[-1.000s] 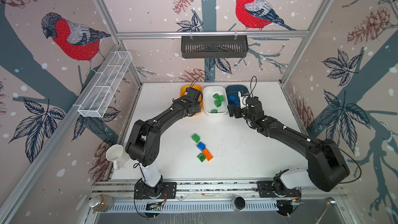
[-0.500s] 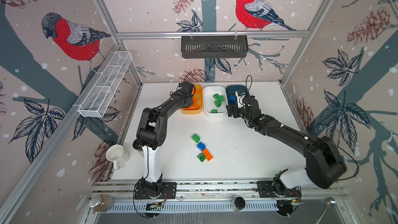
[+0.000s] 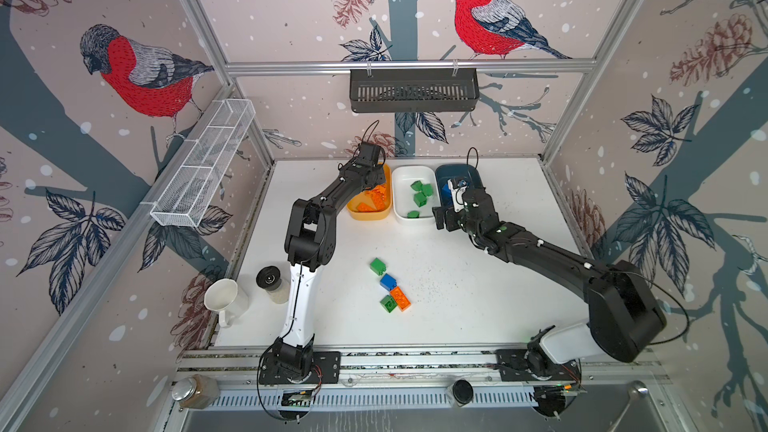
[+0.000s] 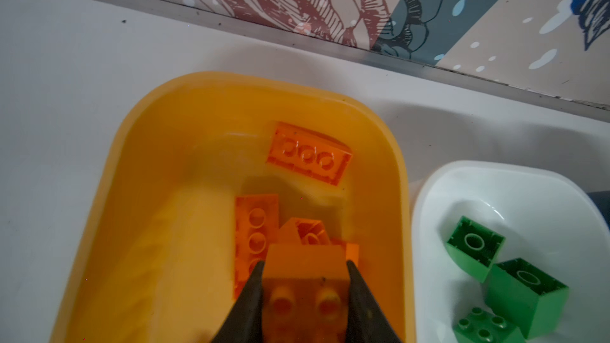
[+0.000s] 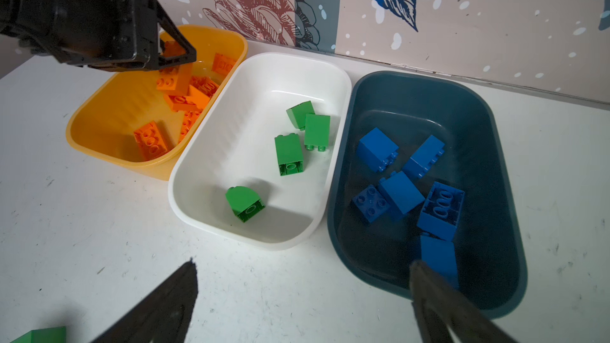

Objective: Sort the legos into containers by color
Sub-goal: 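Drop the orange brick into the yellow bin while the right reaches toward the pile, then lower the right gripper onto the blue brick and close it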

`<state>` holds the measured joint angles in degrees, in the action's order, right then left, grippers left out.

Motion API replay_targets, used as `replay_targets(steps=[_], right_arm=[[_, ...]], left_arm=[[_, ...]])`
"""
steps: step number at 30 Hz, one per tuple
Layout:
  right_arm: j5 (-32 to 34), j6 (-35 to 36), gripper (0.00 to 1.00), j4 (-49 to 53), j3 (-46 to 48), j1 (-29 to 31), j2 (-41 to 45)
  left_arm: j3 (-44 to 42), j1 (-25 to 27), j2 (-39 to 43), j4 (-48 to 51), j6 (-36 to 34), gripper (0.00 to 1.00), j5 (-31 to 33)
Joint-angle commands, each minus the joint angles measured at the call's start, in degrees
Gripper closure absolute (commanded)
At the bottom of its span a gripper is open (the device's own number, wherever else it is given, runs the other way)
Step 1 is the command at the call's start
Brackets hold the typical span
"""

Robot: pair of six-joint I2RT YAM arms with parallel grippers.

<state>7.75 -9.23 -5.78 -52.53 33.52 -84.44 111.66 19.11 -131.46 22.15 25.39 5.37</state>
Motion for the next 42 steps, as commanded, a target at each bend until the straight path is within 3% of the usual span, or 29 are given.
replay_targets(steps=[1,6,10,16,27,35,42], right_arm=[[0.48,2.44,0.0,0.55,-0.97,1.12,-0.58],[-1.15,5.76,0.0,0.51,-1.26,3.19,-1.97],[-3.32,8.36,0.01,0.41,-1.6,5.08,-3.06],[-5.27,10.92,0.0,0.32,-1.61,7.08,-4.23],[-16.44,17.26,0.01,1.75,-0.59,10.2,-6.73],[-10.12,12.27,0.0,3.47,-1.84,15.98,-10.98],[-9.17,9.56,0.05,10.52,-4.78,21.47,-16.33]], left_arm=[[3.61,-0.39,-1.4,1.45,-1.58,0.71,-2.5],[4.38,-0.66,-0.93,3.51,-2.43,0.41,-1.74],[2.6,-0.65,0.93,2.98,-2.86,0.3,-1.15],[-0.18,-0.66,3.85,2.13,-2.77,0.21,0.78],[-8.97,-0.63,11.26,-2.13,-2.22,0.03,-1.52],[-19.66,-0.66,21.05,-5.47,-0.89,0.03,-2.2],[-30.11,-0.74,31.37,-6.78,2.41,0.03,3.87]])
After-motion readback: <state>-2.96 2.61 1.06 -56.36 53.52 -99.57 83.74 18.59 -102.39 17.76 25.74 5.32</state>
